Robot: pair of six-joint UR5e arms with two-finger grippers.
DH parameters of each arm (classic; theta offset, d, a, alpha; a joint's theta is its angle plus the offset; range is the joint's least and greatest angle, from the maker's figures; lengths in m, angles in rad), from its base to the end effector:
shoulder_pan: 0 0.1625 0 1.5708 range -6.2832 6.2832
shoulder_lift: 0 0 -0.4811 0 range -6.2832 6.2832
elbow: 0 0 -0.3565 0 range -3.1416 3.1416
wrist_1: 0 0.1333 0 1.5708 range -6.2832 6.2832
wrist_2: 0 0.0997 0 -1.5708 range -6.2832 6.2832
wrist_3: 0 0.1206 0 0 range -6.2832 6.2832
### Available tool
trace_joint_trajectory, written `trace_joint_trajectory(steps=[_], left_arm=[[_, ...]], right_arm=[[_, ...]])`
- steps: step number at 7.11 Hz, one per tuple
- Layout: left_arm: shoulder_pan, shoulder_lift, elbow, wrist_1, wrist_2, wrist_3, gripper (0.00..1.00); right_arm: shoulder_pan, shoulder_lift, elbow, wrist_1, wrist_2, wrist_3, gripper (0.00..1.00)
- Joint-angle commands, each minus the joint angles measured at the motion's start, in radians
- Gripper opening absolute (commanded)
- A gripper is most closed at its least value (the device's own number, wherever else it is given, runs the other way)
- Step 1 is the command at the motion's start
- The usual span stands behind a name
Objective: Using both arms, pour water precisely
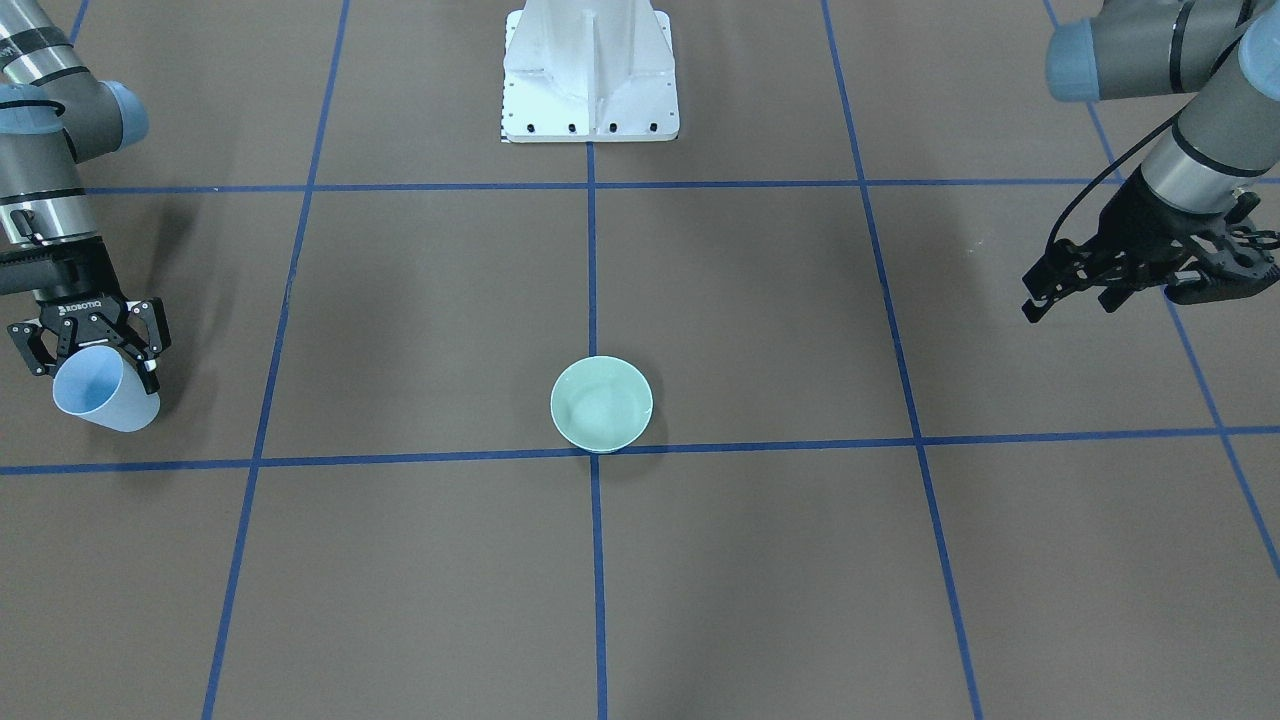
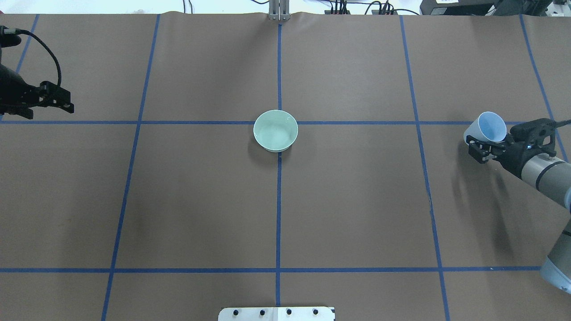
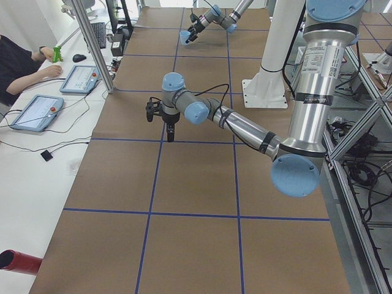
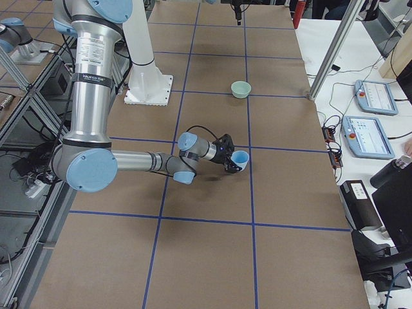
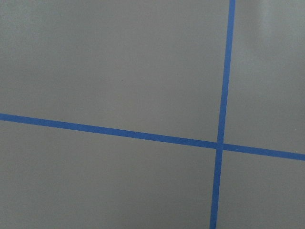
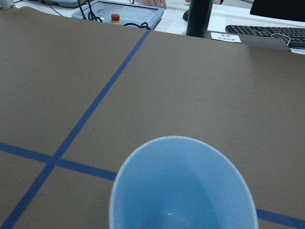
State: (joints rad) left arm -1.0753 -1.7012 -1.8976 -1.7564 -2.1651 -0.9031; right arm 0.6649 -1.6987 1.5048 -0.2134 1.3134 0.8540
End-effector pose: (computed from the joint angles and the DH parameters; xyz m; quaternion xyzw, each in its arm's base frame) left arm 0.1904 -0.4906 0.5024 0.0523 0.4070 -0.0930 0.9072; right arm -0.2412 -0.3975 0.6630 0.4299 -0.3517 0.0490 0.8301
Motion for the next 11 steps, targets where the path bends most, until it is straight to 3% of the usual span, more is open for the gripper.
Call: trace_joint_trajectory(steps=[1,2,3,6,7,8,9,11], left_arm=[[0.000,0.000,0.000,0.000,0.001,0.001,1.00],[0.000,0.000,0.000,0.000,0.001,0.001,1.00],[0.000,0.000,-0.001,0.000,0.001,0.001,1.00],[0.000,0.000,-0.001,0.000,0.001,0.001,1.00],[-0.002,0.000,-0.003,0.000,-0.001,0.001,1.00],[-0.002,0.000,-0.005,0.000,-0.001,0.001,1.00],[-0.002,0.000,-0.006,0.000,-0.001,0.001,1.00],[-0.002,0.002,-0.008,0.002,-0.001,0.001,1.00]], right_arm=[[-0.004,-0.002,-0.002,-0.001,-0.009,-0.024,0.06],[-0.005,-0.007,-0.005,-0.001,-0.010,-0.033,0.08],[-0.005,-0.006,-0.014,0.000,-0.011,-0.036,0.18],[-0.005,-0.004,-0.028,0.002,-0.010,-0.035,0.22],[-0.005,-0.001,-0.028,0.002,-0.010,-0.035,0.40],[-0.004,-0.002,-0.029,0.002,-0.010,-0.035,0.48],[-0.004,-0.004,-0.029,0.006,-0.011,-0.036,0.98],[-0.002,-0.010,-0.025,0.012,-0.010,-0.036,1.00]])
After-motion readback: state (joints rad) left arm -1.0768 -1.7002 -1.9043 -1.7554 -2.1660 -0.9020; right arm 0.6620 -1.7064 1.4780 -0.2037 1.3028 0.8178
